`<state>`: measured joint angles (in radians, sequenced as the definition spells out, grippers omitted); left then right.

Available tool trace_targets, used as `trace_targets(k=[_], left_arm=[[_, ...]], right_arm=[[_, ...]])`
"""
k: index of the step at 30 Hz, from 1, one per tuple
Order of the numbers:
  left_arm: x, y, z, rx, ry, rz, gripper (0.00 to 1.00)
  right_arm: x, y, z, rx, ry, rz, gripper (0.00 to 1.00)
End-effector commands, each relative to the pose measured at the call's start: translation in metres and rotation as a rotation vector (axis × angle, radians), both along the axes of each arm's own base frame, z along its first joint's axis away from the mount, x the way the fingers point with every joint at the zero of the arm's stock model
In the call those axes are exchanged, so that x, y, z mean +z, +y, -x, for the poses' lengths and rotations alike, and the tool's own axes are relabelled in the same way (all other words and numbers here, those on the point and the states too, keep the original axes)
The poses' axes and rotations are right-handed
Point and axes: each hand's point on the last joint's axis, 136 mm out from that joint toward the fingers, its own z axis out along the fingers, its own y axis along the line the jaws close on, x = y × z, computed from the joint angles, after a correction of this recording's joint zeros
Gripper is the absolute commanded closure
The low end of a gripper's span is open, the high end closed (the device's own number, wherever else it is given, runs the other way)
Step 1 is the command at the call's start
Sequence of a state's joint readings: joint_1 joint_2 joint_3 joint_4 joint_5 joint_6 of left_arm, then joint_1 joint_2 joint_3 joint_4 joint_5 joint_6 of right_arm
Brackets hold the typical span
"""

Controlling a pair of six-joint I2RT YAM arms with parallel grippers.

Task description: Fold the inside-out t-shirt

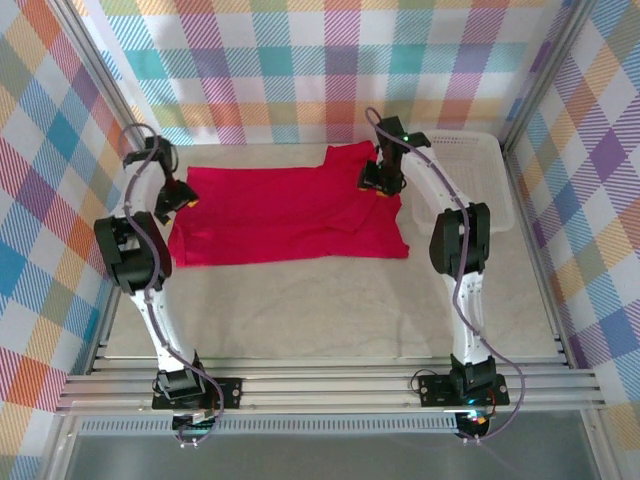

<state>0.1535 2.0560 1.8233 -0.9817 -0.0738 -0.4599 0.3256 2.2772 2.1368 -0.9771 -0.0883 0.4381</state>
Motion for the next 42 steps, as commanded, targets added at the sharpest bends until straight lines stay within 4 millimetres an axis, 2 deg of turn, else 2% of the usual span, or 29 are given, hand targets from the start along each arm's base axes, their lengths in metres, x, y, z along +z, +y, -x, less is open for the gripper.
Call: trace_targets(k=[1, 2, 4, 6, 9, 11, 23, 25, 30, 34, 37, 40, 42], left_arm=[[0.036, -0.076, 0.008, -0.156, -0.154, 0.083, 0.36], [0.027, -0.096, 0.014, -0.165, -0.164, 0.158, 0.37], [0.012, -0.123, 0.021, -0.172, -0.182, 0.271, 0.39], [-0.006, -0.134, 0.032, -0.167, -0.16, 0.31, 0.4], [-0.03, -0.123, 0.051, -0.148, -0.06, 0.256, 0.43], [-0.037, -0.115, 0.06, -0.145, -0.012, 0.216, 0.44], [-0.036, -0.1, 0.07, -0.12, 0.005, 0.201, 0.45], [-0.035, -0.099, 0.071, -0.117, 0.004, 0.201, 0.45], [-0.036, -0.097, 0.073, -0.117, 0.011, 0.198, 0.46], [-0.037, -0.096, 0.077, -0.114, 0.009, 0.192, 0.46], [-0.038, -0.095, 0.078, -0.111, 0.014, 0.191, 0.47], [-0.038, -0.096, 0.077, -0.112, 0.013, 0.196, 0.47], [-0.038, -0.096, 0.078, -0.111, 0.014, 0.198, 0.47]], right_arm=[[0.004, 0.028, 0.039, 0.041, 0.031, -0.108, 0.59], [-0.003, 0.03, 0.045, 0.031, 0.044, -0.125, 0.59], [-0.014, 0.033, 0.051, 0.025, 0.069, -0.142, 0.59], [-0.025, 0.039, 0.055, 0.03, 0.097, -0.15, 0.58], [-0.039, 0.046, 0.058, 0.037, 0.121, -0.144, 0.56], [-0.046, 0.05, 0.06, 0.043, 0.132, -0.137, 0.56], [-0.068, 0.057, 0.06, 0.048, 0.158, -0.114, 0.57], [-0.068, 0.059, 0.059, 0.05, 0.155, -0.116, 0.65], [-0.057, 0.062, 0.052, 0.052, 0.135, -0.118, 1.0], [-0.034, 0.069, 0.045, 0.064, 0.095, -0.143, 1.0], [-0.021, 0.074, 0.031, 0.074, 0.052, -0.149, 1.0], [-0.022, 0.087, 0.007, 0.104, 0.006, -0.163, 1.0], [-0.025, 0.098, -0.016, 0.145, -0.051, -0.177, 1.0]])
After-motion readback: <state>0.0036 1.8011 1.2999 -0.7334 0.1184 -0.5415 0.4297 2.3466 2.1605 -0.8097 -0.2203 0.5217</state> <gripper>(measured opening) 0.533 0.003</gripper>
